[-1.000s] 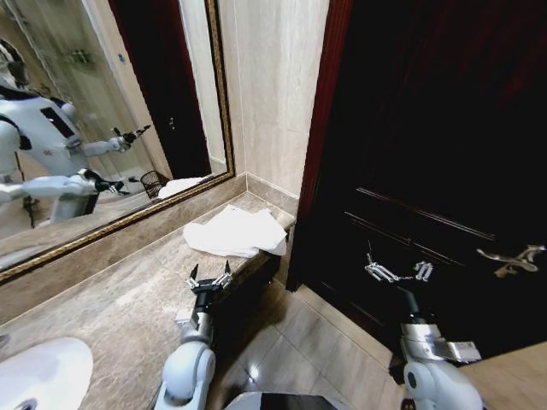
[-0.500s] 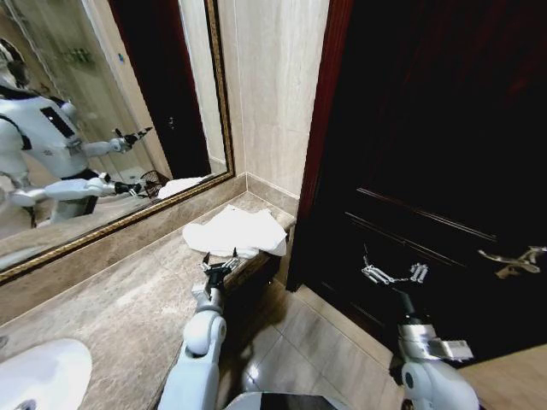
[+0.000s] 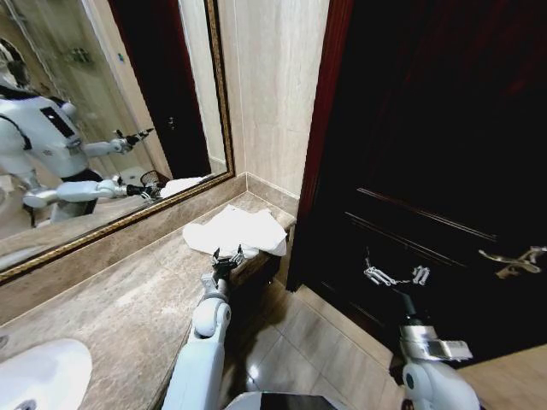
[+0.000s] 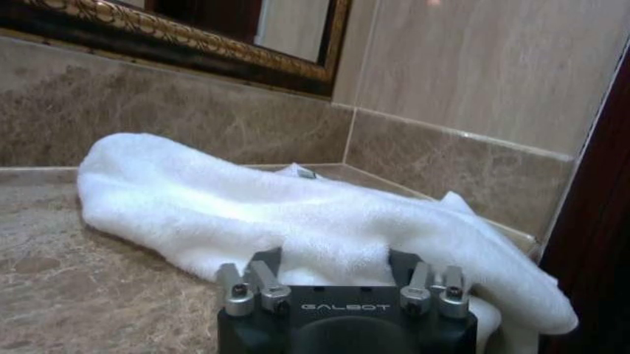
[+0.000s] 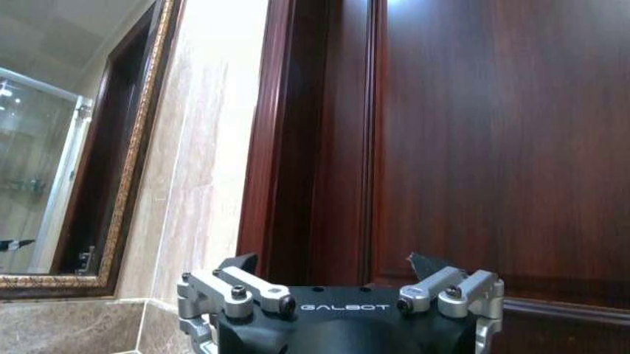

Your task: Discard the used towel into the hamper.

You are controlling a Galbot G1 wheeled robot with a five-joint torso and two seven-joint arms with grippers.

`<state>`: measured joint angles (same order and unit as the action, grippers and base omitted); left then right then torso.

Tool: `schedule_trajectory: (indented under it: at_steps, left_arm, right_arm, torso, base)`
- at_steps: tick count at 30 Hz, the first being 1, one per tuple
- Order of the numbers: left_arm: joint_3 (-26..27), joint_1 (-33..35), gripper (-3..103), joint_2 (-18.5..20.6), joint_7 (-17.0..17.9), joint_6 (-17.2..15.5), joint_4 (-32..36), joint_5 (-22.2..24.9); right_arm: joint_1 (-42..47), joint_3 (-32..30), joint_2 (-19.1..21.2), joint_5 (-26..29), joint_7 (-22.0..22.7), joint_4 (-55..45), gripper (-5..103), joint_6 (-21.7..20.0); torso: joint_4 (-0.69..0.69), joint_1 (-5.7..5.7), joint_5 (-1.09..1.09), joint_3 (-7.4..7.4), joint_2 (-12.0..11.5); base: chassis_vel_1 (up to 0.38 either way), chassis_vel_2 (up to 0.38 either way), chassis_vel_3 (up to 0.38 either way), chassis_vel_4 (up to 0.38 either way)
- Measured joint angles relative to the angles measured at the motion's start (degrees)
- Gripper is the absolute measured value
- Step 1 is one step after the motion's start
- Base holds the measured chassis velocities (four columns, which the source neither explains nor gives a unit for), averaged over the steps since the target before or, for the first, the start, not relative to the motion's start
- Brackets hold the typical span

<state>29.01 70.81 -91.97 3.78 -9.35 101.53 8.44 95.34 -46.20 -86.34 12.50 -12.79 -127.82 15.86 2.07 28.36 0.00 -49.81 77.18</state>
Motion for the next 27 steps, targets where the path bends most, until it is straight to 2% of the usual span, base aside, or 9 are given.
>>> schedule_trajectory:
  at_steps: [1, 5, 6, 8, 12, 14, 16, 19, 27]
  left_arm:
    - [0.0, 0.0, 73, 0.1, 0.0, 0.1, -0.1, -0.1]
    - [0.1, 0.5, 51, 0.5, -0.1, 0.4, -0.2, -0.3]
    - [0.1, 0.5, 51, 0.5, -0.1, 0.4, -0.2, -0.3]
    - [0.1, 1.0, 40, 0.5, -0.2, 0.6, 0.1, -0.3]
    - [0.1, 1.4, 29, 0.4, -0.3, 0.7, 0.3, -0.3]
    - [0.1, 1.5, 18, 0.2, -0.3, 0.7, 0.5, -0.3]
    - [0.1, 1.6, 18, 0.2, -0.3, 0.7, 0.6, -0.3]
    - [0.2, 1.7, 6, 0.1, -0.3, 0.6, 0.8, -0.2]
    - [0.4, 1.9, 3, 0.3, -0.3, 1.2, 0.9, 0.0]
  right_arm:
    - [0.0, 0.0, 0.0, 0.0, 0.0, 0.0, 100, 0.0]
    - [-0.1, 0.2, -0.1, 0.0, 0.0, 0.1, 100, 0.1]
    - [-0.1, 0.2, -0.1, 0.0, 0.0, 0.1, 100, 0.1]
    - [-0.1, 0.2, -0.1, 0.0, -0.1, 0.1, 100, 0.2]
    - [0.0, 0.2, -0.2, 0.1, -0.1, 0.4, 100, 0.6]
    - [0.0, 0.2, -0.2, 0.1, -0.1, 0.4, 100, 0.7]
    - [0.0, 0.1, -0.3, 0.2, -0.1, 0.4, 100, 0.8]
    - [0.1, 0.0, -0.4, 0.3, -0.1, 0.5, 100, 1.0]
    - [0.2, -0.1, -0.6, 0.3, -0.1, 0.8, 100, 1.3]
  torso:
    - [0.00, 0.00, 0.00, 0.00, 0.0]
    - [0.00, 0.00, 0.00, 0.00, 0.0]
    - [0.00, 0.00, 0.00, 0.00, 0.0]
    - [0.00, 0.00, 0.00, 0.00, 0.0]
    - [0.00, 0.00, 0.00, 0.00, 0.0]
    - [0.00, 0.00, 0.00, 0.00, 0.0]
    - [0.00, 0.00, 0.00, 0.00, 0.0]
    - [0.00, 0.00, 0.00, 0.00, 0.0]
    - [0.00, 0.00, 0.00, 0.00, 0.0]
  base:
    - [0.000, 0.000, 0.000, 0.000]
    - [0.000, 0.000, 0.000, 0.000]
    - [0.000, 0.000, 0.000, 0.000]
    - [0.000, 0.000, 0.000, 0.000]
    - [0.000, 0.000, 0.000, 0.000]
    - [0.000, 0.000, 0.000, 0.000]
    - [0.000, 0.000, 0.000, 0.000]
    - [0.000, 0.000, 0.000, 0.000]
    - [0.000, 0.000, 0.000, 0.000]
